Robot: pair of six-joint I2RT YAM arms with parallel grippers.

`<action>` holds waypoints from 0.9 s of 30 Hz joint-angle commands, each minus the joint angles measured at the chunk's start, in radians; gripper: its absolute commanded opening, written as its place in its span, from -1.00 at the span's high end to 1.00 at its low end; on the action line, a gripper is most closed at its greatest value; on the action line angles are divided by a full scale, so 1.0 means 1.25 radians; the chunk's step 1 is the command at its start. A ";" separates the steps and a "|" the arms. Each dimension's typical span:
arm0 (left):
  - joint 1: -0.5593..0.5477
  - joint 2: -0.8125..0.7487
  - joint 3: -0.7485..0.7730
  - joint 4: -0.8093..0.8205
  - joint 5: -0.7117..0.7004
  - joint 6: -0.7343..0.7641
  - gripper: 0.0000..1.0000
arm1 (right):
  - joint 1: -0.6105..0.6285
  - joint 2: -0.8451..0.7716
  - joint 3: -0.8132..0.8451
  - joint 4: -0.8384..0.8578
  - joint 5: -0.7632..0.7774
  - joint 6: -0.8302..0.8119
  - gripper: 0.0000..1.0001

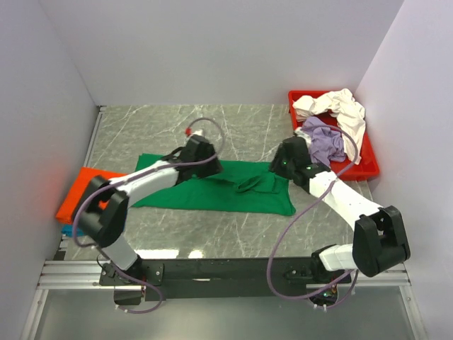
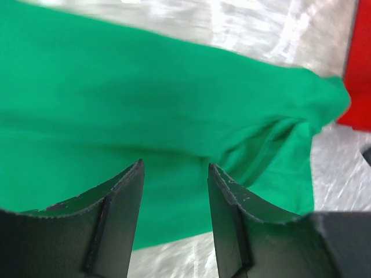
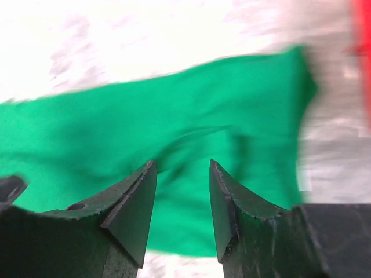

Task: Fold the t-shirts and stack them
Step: Fold the tshirt

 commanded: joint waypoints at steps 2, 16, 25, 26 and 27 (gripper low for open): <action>-0.086 0.100 0.131 -0.029 -0.091 0.063 -0.08 | -0.082 0.001 -0.027 0.011 -0.092 -0.047 0.02; -0.223 0.215 0.252 -0.132 -0.223 0.076 -0.05 | -0.166 0.148 -0.002 0.076 -0.194 -0.045 0.06; -0.245 0.211 0.239 -0.120 -0.211 0.080 0.00 | -0.171 0.215 0.018 0.100 -0.200 -0.033 0.10; -0.249 0.208 0.238 -0.115 -0.207 0.080 0.00 | -0.171 0.218 0.014 0.107 -0.201 -0.032 0.10; -0.250 0.206 0.232 -0.111 -0.203 0.081 0.00 | -0.172 0.223 0.013 0.108 -0.203 -0.029 0.10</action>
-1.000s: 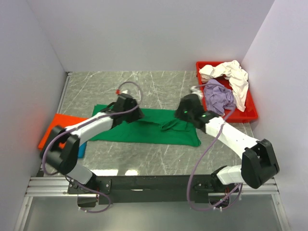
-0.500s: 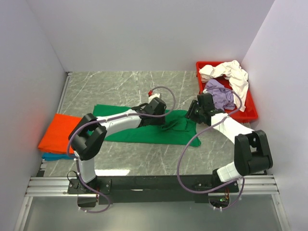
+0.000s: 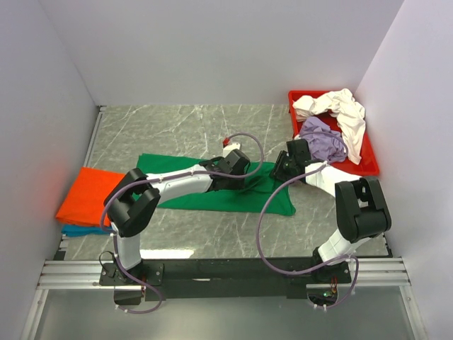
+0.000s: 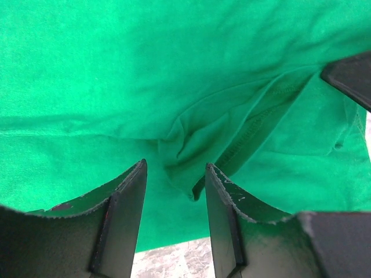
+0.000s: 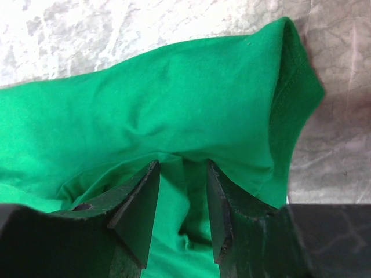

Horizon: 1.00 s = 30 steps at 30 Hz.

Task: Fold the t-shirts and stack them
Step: Fold the tshirt

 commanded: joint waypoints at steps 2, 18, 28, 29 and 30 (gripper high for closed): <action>-0.013 -0.019 0.009 0.023 0.007 0.013 0.01 | -0.009 0.013 0.025 0.043 -0.016 0.011 0.13; -0.027 -0.012 0.006 0.001 -0.004 -0.003 0.52 | -0.010 -0.073 -0.055 0.086 -0.083 0.039 0.91; -0.027 -0.047 -0.022 -0.021 -0.025 -0.007 0.92 | -0.003 -0.233 -0.132 0.072 -0.120 0.048 0.96; -0.027 -0.050 -0.026 -0.024 -0.025 -0.008 0.94 | -0.001 -0.244 -0.145 0.069 -0.122 0.048 0.96; -0.027 -0.052 -0.031 -0.026 -0.028 -0.011 0.95 | 0.001 -0.266 -0.153 0.066 -0.125 0.048 0.96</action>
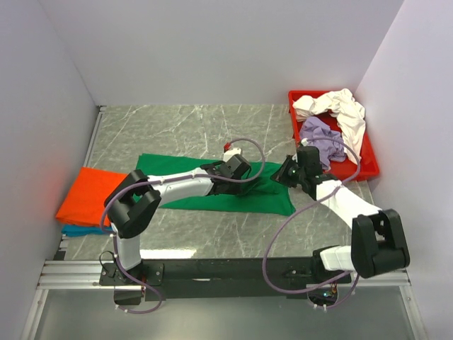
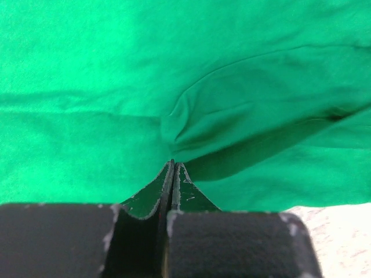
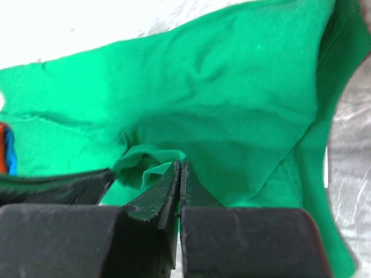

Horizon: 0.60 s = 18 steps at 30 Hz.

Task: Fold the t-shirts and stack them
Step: Fold the tshirt

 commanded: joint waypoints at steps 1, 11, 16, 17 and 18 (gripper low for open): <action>-0.003 -0.057 -0.014 -0.012 -0.027 -0.007 0.95 | 0.010 -0.060 -0.027 0.008 -0.019 0.004 0.96; 0.006 -0.095 -0.051 -0.024 -0.042 -0.006 0.95 | 0.065 -0.138 -0.125 0.009 -0.007 0.011 0.96; 0.012 -0.098 -0.066 -0.014 -0.031 -0.001 0.94 | 0.099 -0.147 -0.156 0.019 0.007 0.020 0.90; 0.013 -0.096 -0.070 -0.011 -0.025 -0.001 0.94 | 0.103 -0.151 -0.161 0.018 0.011 0.022 0.88; 0.016 -0.099 -0.072 -0.008 -0.020 -0.001 0.94 | 0.106 -0.154 -0.163 0.015 0.015 0.024 0.86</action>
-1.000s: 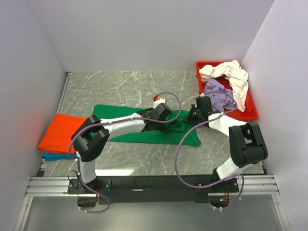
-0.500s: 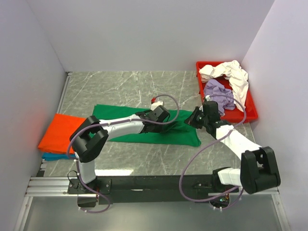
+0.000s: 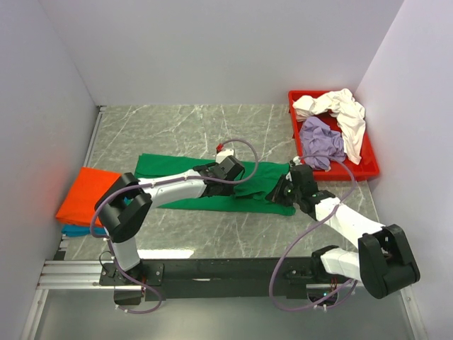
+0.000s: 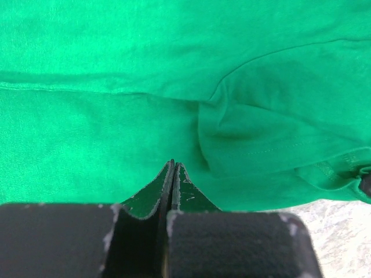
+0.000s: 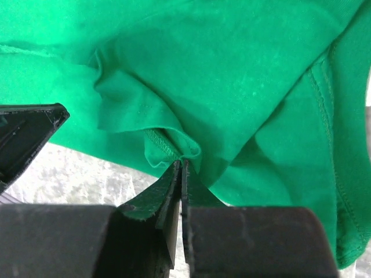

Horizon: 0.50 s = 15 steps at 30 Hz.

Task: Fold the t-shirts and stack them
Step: Fold the tshirt

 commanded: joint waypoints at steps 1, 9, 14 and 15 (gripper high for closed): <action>0.009 -0.038 -0.014 0.020 0.016 -0.001 0.94 | 0.014 -0.037 -0.012 0.014 0.023 0.011 0.82; 0.014 -0.046 -0.037 0.098 0.123 0.022 0.49 | 0.015 -0.110 -0.002 -0.056 0.072 -0.003 0.71; 0.016 -0.033 -0.045 0.139 0.180 0.005 0.38 | 0.016 -0.143 0.005 -0.085 0.085 -0.009 0.57; 0.017 -0.031 -0.047 0.144 0.191 0.002 0.35 | 0.016 -0.147 0.007 -0.089 0.088 -0.011 0.54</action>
